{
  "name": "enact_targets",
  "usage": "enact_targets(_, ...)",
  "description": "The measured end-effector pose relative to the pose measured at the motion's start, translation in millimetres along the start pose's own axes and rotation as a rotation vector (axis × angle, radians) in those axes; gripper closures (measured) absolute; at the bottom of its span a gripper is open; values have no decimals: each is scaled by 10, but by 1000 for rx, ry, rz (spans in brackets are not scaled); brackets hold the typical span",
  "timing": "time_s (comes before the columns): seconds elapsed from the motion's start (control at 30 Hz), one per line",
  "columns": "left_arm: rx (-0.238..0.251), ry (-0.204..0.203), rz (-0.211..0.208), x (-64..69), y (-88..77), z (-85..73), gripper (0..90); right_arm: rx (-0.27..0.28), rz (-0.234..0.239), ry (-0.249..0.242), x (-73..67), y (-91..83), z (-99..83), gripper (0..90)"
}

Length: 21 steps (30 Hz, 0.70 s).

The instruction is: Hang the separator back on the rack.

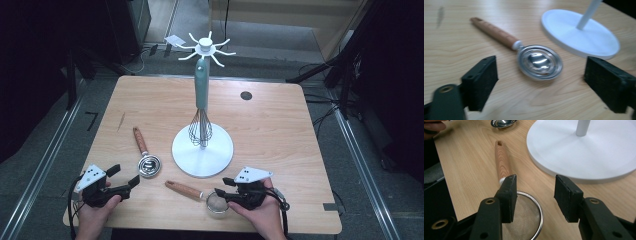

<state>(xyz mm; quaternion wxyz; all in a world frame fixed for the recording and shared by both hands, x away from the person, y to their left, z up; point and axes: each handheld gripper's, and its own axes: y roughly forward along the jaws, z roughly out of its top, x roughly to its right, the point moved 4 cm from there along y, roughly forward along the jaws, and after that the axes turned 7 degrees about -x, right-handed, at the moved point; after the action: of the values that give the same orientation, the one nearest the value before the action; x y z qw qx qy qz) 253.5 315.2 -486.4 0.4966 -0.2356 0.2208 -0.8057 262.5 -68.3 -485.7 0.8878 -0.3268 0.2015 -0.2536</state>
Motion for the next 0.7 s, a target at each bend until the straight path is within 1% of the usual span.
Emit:
enact_targets(0.03, -15, 17, 37, -73, 7, -15, 39, -3, 0, -6, 10, -6, 22, 543)
enact_targets(0.07, -24, 8, 78, -148, 13, -22, 0, -19, 23, 6, 22, -30, 90, 538)
enact_targets(0.1, -24, 8, 78, -148, 13, -22, 0, -19, 23, 6, 22, -30, 90, 538)
enact_targets(0.13, -31, -11, 98, -221, 21, -30, 0, -25, 32, 8, 26, -35, 114, 535)
enact_targets(0.17, -31, -32, 92, -265, 22, -36, 0, -41, 41, 6, 34, -41, 162, 529)
enact_targets(0.2, -26, -60, 82, -322, 18, -44, 0, -70, 47, -6, 31, -45, 214, 522)
enact_targets(0.23, -26, -60, 82, -322, 18, -44, 0, -70, 47, -6, 31, -45, 214, 522)
enact_targets(0.27, -20, -88, 61, -359, 21, -50, 0, -105, 49, -30, 27, -34, 268, 522)
enact_targets(0.3, -19, -92, 52, -360, 25, -55, 0, -118, 48, -40, 28, -28, 287, 522)
enact_targets(0.33, -19, -92, 52, -360, 25, -55, 0, -118, 48, -40, 28, -28, 287, 522)
enact_targets(0.37, -32, -77, 54, -344, 52, -67, 0, -163, 52, -62, 16, -9, 337, 520)
enact_targets(0.47, -50, -39, 53, -304, 92, -78, 0, -215, 52, -88, 2, 27, 388, 518)
enact_targets(0.5, -50, -39, 53, -304, 92, -78, 0, -215, 52, -88, 2, 27, 388, 518)
enact_targets(0.53, -48, -27, 48, -289, 101, -79, 0, -247, 61, -98, -13, 58, 423, 519)
enact_targets(0.57, -49, -21, 44, -283, 104, -81, 0, -247, 61, -98, -13, 58, 423, 519)
enact_targets(0.6, -51, -15, 36, -276, 109, -86, 0, -264, 72, -97, -25, 88, 453, 519)
enact_targets(0.67, -50, -14, 32, -276, 111, -86, 0, -266, 79, -101, -26, 101, 465, 521)
enact_targets(0.7, -50, -14, 29, -276, 113, -86, 0, -285, 92, -99, -45, 142, 491, 525)
